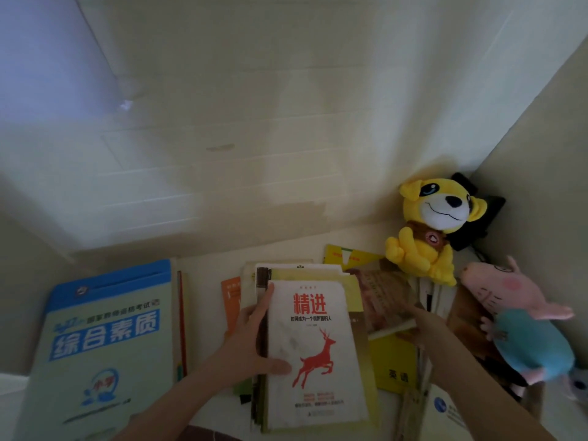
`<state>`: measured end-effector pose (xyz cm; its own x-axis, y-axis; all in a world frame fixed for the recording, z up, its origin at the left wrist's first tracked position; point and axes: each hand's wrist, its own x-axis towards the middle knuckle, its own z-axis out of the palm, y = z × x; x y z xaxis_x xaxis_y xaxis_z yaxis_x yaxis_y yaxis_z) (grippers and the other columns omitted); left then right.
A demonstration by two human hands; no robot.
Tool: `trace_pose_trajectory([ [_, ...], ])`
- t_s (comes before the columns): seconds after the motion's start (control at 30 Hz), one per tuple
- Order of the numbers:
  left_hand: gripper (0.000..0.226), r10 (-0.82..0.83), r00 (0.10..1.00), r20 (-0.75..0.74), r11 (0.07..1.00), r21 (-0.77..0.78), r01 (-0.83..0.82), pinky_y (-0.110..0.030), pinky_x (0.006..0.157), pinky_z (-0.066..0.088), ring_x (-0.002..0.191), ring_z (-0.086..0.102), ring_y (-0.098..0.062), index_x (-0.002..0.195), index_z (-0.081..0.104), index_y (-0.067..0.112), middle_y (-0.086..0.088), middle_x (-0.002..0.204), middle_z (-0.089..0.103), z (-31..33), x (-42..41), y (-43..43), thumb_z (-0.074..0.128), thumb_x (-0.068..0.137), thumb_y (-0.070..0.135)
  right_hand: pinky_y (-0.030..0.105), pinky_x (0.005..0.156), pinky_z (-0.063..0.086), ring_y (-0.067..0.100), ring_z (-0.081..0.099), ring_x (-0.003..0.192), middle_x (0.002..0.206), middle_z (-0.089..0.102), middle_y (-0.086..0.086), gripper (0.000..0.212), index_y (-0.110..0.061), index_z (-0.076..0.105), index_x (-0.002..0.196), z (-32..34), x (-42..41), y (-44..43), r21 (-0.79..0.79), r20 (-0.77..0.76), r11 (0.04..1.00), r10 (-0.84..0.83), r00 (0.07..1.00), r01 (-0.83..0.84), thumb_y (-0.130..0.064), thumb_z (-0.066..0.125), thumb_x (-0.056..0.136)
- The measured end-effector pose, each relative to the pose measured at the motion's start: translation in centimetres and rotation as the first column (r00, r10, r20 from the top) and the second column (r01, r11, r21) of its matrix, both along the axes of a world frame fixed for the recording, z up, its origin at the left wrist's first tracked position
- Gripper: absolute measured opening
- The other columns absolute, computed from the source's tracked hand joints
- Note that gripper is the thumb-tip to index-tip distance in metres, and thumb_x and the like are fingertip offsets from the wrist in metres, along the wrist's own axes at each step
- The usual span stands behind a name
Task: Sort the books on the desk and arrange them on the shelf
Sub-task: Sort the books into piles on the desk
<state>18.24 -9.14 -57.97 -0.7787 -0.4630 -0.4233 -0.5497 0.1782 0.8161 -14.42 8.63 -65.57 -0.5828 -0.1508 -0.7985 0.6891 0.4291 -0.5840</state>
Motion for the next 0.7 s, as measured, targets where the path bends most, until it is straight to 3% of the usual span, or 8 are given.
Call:
trace_pose_trajectory([
  [0.2, 0.130, 0.004, 1.000, 0.012, 1.000, 0.000, -0.004, -0.051, 0.111, 0.032, 0.136, 0.028, -0.020, 0.125, -0.016, 0.074, 0.010, 0.145, 0.013, 0.2, 0.0, 0.0, 0.078, 0.035, 0.076, 0.055, 0.104, 0.039, 0.046, 0.047, 0.122, 0.137, 0.047, 0.026, 0.062, 0.002, 0.042, 0.142, -5.1, -3.5, -0.7, 0.089, -0.085, 0.994, 0.078, 0.993, -0.070, -0.024, 0.065, 0.090],
  [0.27, 0.131, 0.009, 1.000, 0.010, 1.000, 0.015, -0.010, -0.051, 0.110, 0.035, 0.135, 0.030, -0.020, 0.127, -0.016, 0.074, 0.011, 0.144, 0.013, 0.0, 0.0, 0.0, 0.079, 0.036, 0.074, 0.058, 0.103, 0.039, 0.045, 0.049, 0.118, 0.134, 0.050, 0.025, 0.058, 0.001, 0.044, 0.140, -2.0, -1.9, -1.2, 0.067, -0.091, 0.997, 0.049, 0.995, -0.043, -0.024, 0.064, 0.092],
  [0.37, 0.132, 0.011, 1.000, 0.019, 1.000, 0.003, -0.011, -0.051, 0.109, 0.035, 0.135, 0.030, -0.021, 0.128, -0.017, 0.073, 0.011, 0.144, 0.013, -0.2, 0.0, 0.0, 0.078, 0.035, 0.075, 0.053, 0.092, 0.045, 0.044, 0.050, 0.120, 0.133, 0.052, 0.022, 0.047, 0.004, 0.050, 0.133, -1.2, -1.7, -0.8, -0.038, -0.051, 0.992, -0.120, 0.991, 0.118, -0.016, 0.063, 0.092],
  [0.47, 0.132, 0.005, 1.000, 0.008, 1.000, 0.002, -0.005, -0.050, 0.110, 0.034, 0.136, 0.029, -0.020, 0.128, -0.017, 0.072, 0.014, 0.142, 0.013, -0.2, 0.0, 0.0, 0.078, 0.036, 0.075, 0.042, 0.063, 0.047, 0.039, 0.058, 0.105, 0.134, 0.054, 0.020, 0.047, 0.003, 0.054, 0.130, -0.7, -1.8, -0.4, -0.104, -0.048, 0.973, -0.214, 0.976, 0.208, -0.011, 0.069, 0.087],
  [0.6, 0.132, 0.012, 1.000, -0.014, 1.000, 0.018, -0.012, -0.052, 0.107, 0.037, 0.137, 0.029, -0.021, 0.129, -0.013, 0.073, 0.021, 0.138, 0.010, -0.3, 0.1, -0.1, 0.083, 0.038, 0.068, 0.038, 0.064, 0.048, 0.028, 0.059, 0.083, 0.123, 0.057, 0.018, 0.010, 0.000, 0.061, 0.097, 2.5, -0.7, 0.4, -0.162, -0.019, 0.968, -0.197, 0.980, 0.192, 0.003, 0.064, 0.087],
  [0.63, 0.132, 0.016, 1.000, -0.020, 1.000, 0.026, -0.015, -0.053, 0.107, 0.037, 0.137, 0.029, -0.021, 0.129, -0.012, 0.073, 0.022, 0.139, 0.009, -0.3, 0.2, -0.1, 0.085, 0.039, 0.066, 0.039, 0.066, 0.049, 0.027, 0.058, 0.080, 0.120, 0.057, 0.018, 0.009, 0.000, 0.061, 0.093, 3.2, -0.3, 0.9, -0.182, -0.034, 0.964, -0.204, 0.978, 0.195, 0.005, 0.064, 0.086],
  [0.7, 0.132, 0.017, 1.000, -0.026, 1.000, 0.024, -0.016, -0.053, 0.107, 0.037, 0.137, 0.029, -0.021, 0.129, -0.011, 0.073, 0.019, 0.142, 0.009, -0.3, 0.1, -0.1, 0.085, 0.039, 0.066, 0.037, 0.067, 0.050, 0.027, 0.060, 0.083, 0.119, 0.059, 0.020, 0.027, 0.006, 0.060, 0.110, 5.2, 1.1, 2.1, -0.213, -0.127, 0.960, -0.210, 0.969, 0.180, 0.005, 0.067, 0.083],
])
